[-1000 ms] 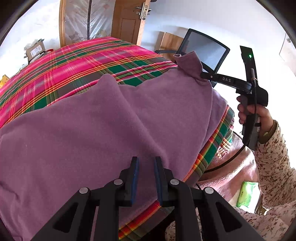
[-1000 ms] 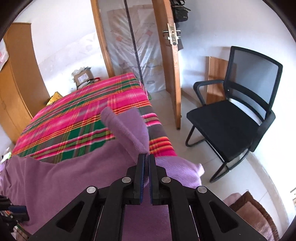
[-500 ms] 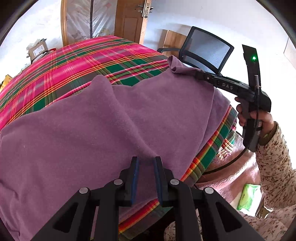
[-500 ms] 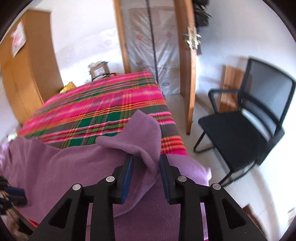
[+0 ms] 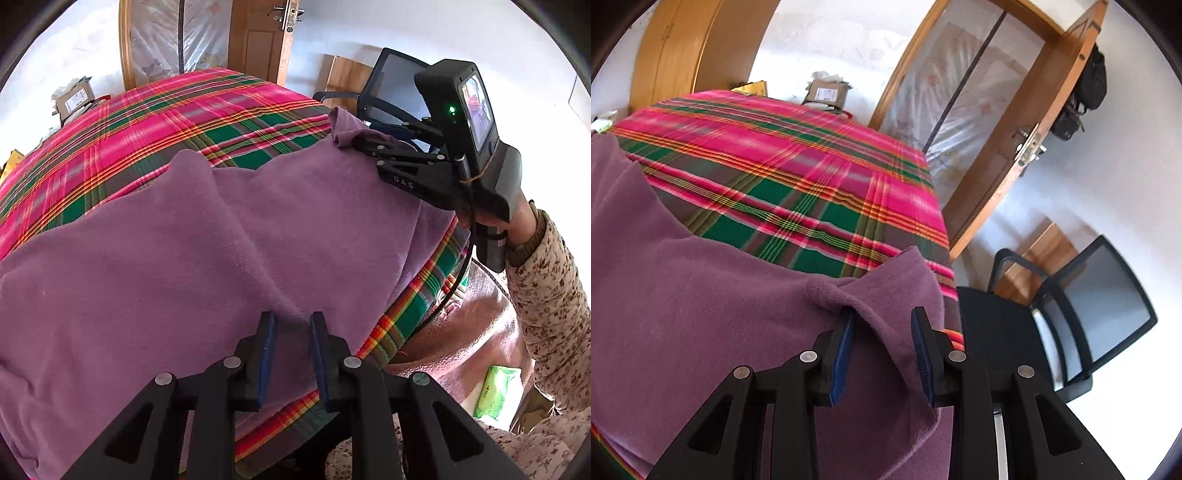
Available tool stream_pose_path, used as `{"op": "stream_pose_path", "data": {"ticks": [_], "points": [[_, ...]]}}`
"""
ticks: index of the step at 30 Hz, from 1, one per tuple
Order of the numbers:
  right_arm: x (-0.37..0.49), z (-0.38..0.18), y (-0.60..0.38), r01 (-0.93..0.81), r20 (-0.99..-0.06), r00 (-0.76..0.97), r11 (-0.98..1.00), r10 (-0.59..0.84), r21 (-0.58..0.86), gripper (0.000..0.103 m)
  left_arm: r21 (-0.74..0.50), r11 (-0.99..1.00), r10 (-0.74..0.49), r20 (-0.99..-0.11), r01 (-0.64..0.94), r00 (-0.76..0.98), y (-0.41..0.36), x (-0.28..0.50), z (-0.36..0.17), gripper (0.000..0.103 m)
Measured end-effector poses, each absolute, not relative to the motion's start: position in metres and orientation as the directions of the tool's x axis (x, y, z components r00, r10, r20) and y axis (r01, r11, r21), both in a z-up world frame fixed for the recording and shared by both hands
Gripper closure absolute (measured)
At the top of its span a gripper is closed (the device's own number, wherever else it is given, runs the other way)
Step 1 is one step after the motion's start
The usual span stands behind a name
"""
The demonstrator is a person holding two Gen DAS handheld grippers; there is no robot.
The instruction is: Fold clothes
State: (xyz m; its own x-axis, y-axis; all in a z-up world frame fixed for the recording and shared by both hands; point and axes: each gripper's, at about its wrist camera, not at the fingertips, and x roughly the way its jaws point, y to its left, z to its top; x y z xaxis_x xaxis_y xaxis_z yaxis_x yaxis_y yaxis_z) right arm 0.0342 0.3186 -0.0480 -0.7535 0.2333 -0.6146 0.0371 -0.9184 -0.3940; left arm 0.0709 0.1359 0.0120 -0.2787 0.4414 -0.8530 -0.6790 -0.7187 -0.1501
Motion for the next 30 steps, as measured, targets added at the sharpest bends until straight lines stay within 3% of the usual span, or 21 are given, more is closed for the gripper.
{"op": "stream_pose_path", "data": {"ticks": [2,5,8,15,21,30], "points": [[0.036,-0.049,0.322,0.035,-0.624,-0.749,-0.927,0.222,-0.372,0.074,-0.156,-0.719,0.443,-0.854,-0.677,-0.274,0.136,0.070,0.012,0.083],[0.035,-0.046,0.328,0.020,-0.635,-0.744,-0.943,0.207,-0.332,0.089,-0.153,-0.718,0.442,-0.854,-0.679,-0.274,0.137,0.070,0.011,0.083],[0.041,-0.040,0.336,0.002,-0.631,-0.757,-0.965,0.171,-0.264,0.094,-0.151,-0.718,0.439,-0.855,-0.679,-0.275,0.137,0.069,0.011,0.083],[0.058,-0.017,0.362,-0.074,-0.583,-0.802,-0.989,0.133,-0.124,0.099,-0.145,-0.719,0.434,-0.858,-0.679,-0.276,0.139,0.069,0.012,0.082],[0.074,-0.002,0.384,-0.181,-0.546,-0.810,-0.977,0.213,-0.113,0.100,-0.137,-0.717,0.431,-0.858,-0.684,-0.280,0.144,0.070,0.012,0.082],[0.089,0.008,0.397,-0.214,-0.515,-0.831,-0.975,0.210,-0.052,0.100,-0.140,-0.697,0.445,-0.853,-0.703,-0.272,0.153,0.075,0.015,0.082]]}}
